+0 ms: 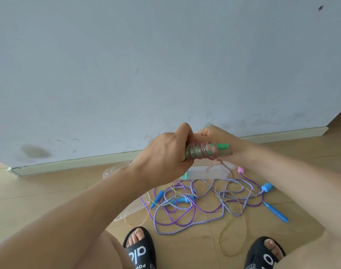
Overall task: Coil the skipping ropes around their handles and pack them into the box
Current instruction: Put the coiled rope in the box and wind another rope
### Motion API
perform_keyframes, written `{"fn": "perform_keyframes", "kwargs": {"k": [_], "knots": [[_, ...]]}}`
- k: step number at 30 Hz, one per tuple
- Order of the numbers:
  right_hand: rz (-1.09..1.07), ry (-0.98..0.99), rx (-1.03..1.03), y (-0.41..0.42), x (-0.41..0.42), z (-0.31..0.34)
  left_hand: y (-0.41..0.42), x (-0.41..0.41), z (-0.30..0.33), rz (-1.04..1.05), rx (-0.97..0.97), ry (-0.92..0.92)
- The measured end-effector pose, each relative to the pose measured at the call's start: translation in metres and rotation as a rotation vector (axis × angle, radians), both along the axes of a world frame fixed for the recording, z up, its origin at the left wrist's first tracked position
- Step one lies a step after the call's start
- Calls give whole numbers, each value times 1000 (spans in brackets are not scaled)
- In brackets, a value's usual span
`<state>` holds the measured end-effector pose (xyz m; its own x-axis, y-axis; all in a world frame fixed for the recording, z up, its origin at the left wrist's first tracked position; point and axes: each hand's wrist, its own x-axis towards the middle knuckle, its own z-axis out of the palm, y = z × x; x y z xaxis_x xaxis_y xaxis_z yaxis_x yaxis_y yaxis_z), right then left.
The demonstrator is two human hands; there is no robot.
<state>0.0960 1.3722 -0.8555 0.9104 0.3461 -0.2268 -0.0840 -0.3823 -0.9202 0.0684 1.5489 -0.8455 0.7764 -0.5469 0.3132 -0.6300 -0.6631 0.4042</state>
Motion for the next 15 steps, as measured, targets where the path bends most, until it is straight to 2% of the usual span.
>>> {"fn": "perform_keyframes", "kwargs": {"k": [4,8,12,15], "knots": [[21,-2,-84,3,-7,-20,0,-1,-4,-56,-60,84],[-36,60,-162,4,-16,-19,-1,-1,-3,12,-96,156],[-158,51,-207,14,-22,-16,1,20,-2,265,-92,178],[-136,-41,-242,21,-44,-20,16,39,-4,433,29,250]]}}
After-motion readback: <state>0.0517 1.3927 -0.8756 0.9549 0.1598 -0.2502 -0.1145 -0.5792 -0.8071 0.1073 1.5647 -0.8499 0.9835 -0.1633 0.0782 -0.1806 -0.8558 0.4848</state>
